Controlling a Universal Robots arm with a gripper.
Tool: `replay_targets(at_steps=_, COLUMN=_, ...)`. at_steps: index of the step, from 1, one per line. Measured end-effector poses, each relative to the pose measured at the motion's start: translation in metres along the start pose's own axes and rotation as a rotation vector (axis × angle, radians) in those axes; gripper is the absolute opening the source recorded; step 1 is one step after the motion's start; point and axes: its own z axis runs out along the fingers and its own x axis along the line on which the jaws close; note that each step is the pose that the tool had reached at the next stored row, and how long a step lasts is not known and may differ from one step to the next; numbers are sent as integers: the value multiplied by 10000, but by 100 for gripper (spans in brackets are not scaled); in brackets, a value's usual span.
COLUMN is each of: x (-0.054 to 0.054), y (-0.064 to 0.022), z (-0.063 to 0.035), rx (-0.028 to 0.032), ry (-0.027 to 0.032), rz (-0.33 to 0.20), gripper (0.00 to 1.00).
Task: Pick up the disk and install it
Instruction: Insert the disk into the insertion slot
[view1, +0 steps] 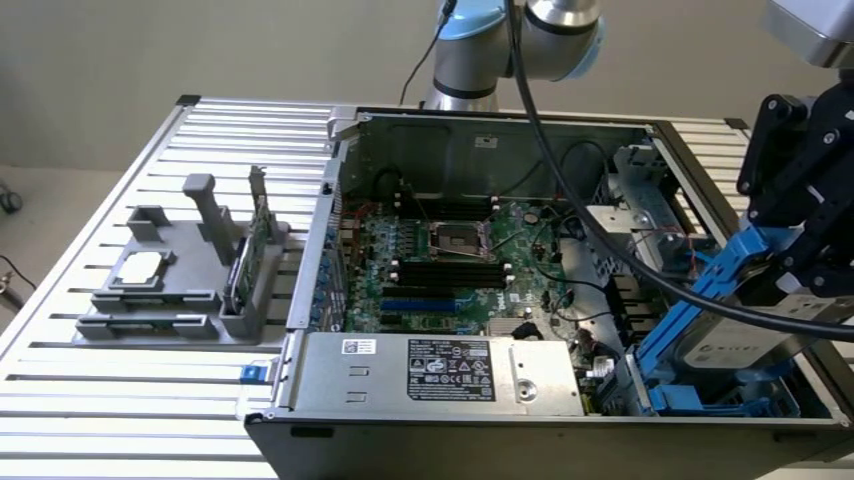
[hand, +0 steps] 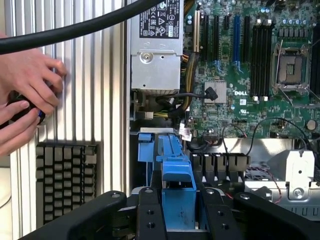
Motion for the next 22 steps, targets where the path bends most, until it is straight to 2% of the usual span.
replay_targets(at_steps=22, x=-21, y=-4, z=178, rx=-8, ry=12, rz=0, gripper=32)
